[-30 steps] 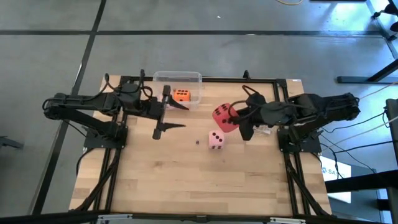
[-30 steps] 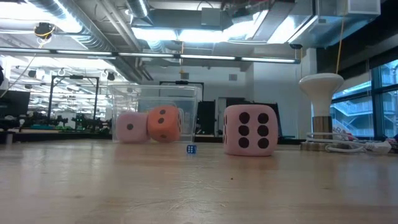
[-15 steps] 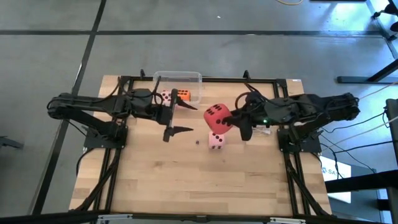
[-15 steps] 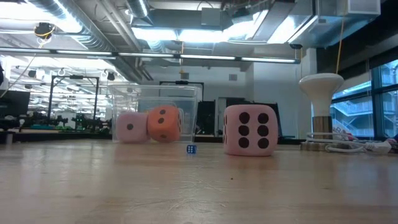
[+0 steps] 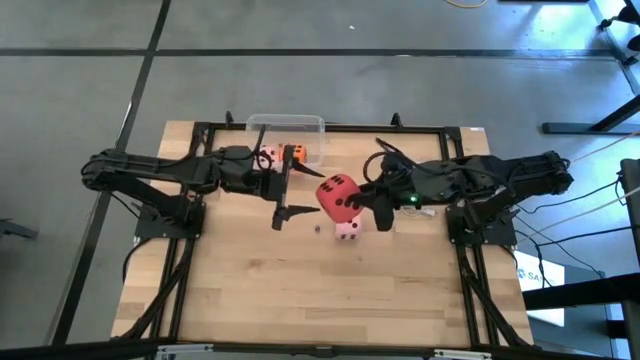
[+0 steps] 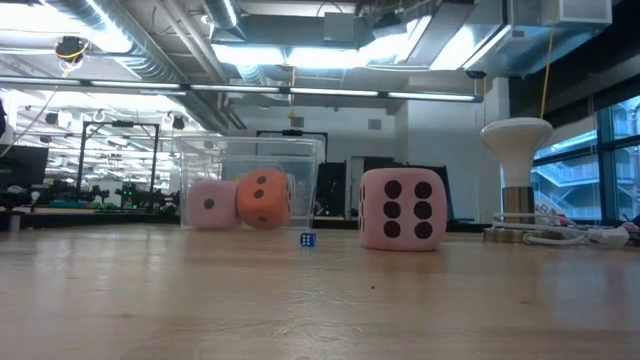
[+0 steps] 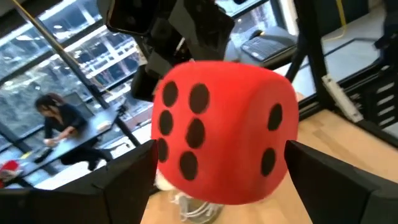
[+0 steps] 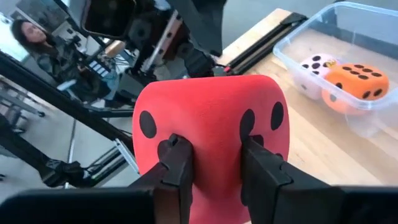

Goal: Pick & Place Dice
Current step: Put the large red dice into the transparent bin, then put the small blue dice into the transparent bin

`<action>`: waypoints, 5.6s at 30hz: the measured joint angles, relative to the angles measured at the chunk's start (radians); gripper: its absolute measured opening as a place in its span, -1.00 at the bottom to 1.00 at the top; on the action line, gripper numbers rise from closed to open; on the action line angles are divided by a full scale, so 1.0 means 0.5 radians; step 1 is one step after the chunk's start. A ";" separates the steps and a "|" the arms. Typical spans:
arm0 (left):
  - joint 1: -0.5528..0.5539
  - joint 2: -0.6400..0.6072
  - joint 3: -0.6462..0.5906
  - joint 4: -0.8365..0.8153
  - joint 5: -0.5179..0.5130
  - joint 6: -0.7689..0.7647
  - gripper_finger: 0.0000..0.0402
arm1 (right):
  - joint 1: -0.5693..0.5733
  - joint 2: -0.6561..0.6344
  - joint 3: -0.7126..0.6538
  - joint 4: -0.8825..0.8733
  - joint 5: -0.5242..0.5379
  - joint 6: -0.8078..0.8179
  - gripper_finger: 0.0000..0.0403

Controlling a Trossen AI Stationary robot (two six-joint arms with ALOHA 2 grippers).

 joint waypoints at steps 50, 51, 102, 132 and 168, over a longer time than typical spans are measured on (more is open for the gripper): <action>-0.203 0.026 0.005 -0.168 0.229 -0.468 -0.38 | -0.066 0.253 -0.002 0.539 -0.151 0.029 -0.46; -0.204 0.021 0.005 -0.187 0.224 -0.464 -0.38 | -0.067 0.254 -0.003 0.539 -0.151 0.020 -0.39; 1.572 0.273 0.001 -1.160 0.365 -0.250 -0.56 | 0.383 -0.039 0.001 0.011 0.543 0.180 -0.28; 1.560 0.318 0.050 -1.542 -0.181 0.411 -0.57 | 0.537 0.118 -0.002 -0.899 0.769 0.842 -0.41; 1.147 -0.047 0.053 -1.466 0.718 -0.516 0.50 | 0.537 0.117 -0.002 -0.855 0.746 0.846 -0.41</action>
